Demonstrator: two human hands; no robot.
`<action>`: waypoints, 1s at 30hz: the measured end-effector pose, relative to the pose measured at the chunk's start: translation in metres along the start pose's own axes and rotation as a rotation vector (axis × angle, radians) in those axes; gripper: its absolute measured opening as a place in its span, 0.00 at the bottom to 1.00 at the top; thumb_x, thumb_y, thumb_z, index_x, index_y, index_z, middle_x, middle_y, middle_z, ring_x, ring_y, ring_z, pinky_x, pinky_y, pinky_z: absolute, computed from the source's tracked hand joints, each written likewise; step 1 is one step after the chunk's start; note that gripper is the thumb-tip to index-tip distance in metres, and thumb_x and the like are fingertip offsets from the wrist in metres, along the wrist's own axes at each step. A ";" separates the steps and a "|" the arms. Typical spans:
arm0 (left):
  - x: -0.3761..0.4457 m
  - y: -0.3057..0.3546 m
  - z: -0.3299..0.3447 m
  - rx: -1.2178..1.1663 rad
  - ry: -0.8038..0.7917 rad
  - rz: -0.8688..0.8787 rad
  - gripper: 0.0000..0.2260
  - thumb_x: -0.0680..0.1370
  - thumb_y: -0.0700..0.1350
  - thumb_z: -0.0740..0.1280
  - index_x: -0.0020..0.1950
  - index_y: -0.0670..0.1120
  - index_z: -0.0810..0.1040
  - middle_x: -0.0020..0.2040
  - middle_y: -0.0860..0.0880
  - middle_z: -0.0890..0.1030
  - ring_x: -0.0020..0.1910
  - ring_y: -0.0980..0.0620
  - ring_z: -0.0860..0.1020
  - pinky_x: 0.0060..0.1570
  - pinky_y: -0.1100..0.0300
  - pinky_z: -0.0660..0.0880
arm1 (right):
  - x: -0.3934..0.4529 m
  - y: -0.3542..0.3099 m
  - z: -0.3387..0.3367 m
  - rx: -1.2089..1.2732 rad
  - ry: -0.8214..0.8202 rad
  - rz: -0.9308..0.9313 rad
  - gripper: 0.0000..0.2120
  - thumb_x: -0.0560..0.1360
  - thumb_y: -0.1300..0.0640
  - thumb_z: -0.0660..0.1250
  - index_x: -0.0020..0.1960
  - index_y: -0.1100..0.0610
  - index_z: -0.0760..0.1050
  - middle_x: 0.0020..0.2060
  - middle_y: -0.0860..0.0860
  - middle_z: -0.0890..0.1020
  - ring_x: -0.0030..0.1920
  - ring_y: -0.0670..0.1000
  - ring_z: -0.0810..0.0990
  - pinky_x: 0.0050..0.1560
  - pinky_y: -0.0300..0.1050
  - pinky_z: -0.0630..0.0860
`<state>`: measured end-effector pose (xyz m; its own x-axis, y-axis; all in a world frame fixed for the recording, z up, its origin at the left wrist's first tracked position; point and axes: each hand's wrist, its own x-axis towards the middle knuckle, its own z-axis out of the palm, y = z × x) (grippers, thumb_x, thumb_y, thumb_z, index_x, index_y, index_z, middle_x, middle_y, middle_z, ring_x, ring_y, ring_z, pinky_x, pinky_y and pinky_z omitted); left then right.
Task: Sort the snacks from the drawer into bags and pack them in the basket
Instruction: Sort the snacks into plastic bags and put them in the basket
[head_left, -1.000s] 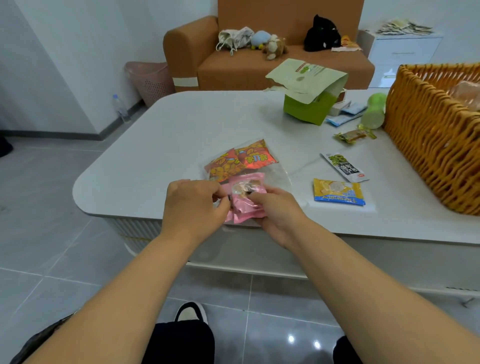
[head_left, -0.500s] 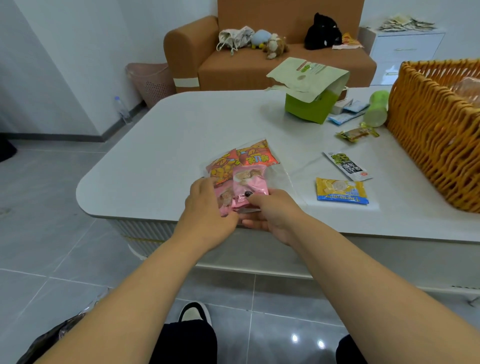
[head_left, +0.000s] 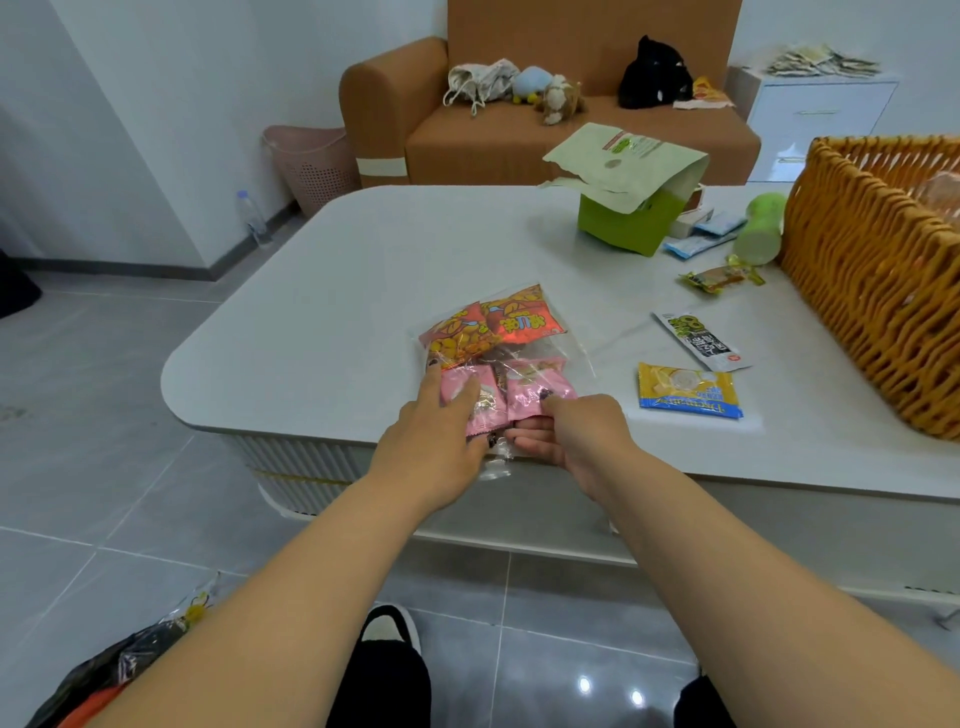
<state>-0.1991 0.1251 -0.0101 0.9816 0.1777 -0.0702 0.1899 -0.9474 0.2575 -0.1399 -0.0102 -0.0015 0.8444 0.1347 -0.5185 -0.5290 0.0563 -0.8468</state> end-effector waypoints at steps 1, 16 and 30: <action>0.001 0.001 0.000 -0.006 0.023 -0.004 0.27 0.81 0.53 0.60 0.79 0.54 0.56 0.80 0.45 0.47 0.73 0.42 0.63 0.65 0.49 0.69 | 0.002 -0.002 -0.001 -0.024 0.001 -0.009 0.09 0.81 0.65 0.57 0.46 0.68 0.73 0.32 0.60 0.80 0.24 0.51 0.81 0.24 0.40 0.78; 0.005 0.004 -0.006 0.019 0.123 0.036 0.20 0.80 0.46 0.62 0.73 0.51 0.69 0.71 0.45 0.68 0.63 0.41 0.73 0.56 0.52 0.73 | 0.009 0.002 -0.012 0.111 0.033 -0.058 0.03 0.75 0.69 0.67 0.42 0.67 0.76 0.31 0.58 0.82 0.30 0.52 0.83 0.31 0.39 0.81; 0.007 0.012 -0.003 0.107 0.148 0.000 0.19 0.79 0.53 0.64 0.69 0.52 0.70 0.71 0.46 0.65 0.69 0.44 0.66 0.56 0.53 0.70 | -0.009 -0.025 -0.029 -0.502 -0.159 0.026 0.05 0.75 0.66 0.63 0.47 0.68 0.75 0.33 0.60 0.83 0.29 0.56 0.83 0.30 0.42 0.79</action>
<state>-0.1895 0.1158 -0.0050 0.9754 0.2074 0.0747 0.1943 -0.9689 0.1530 -0.1317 -0.0417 0.0206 0.7875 0.2804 -0.5488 -0.4108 -0.4249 -0.8067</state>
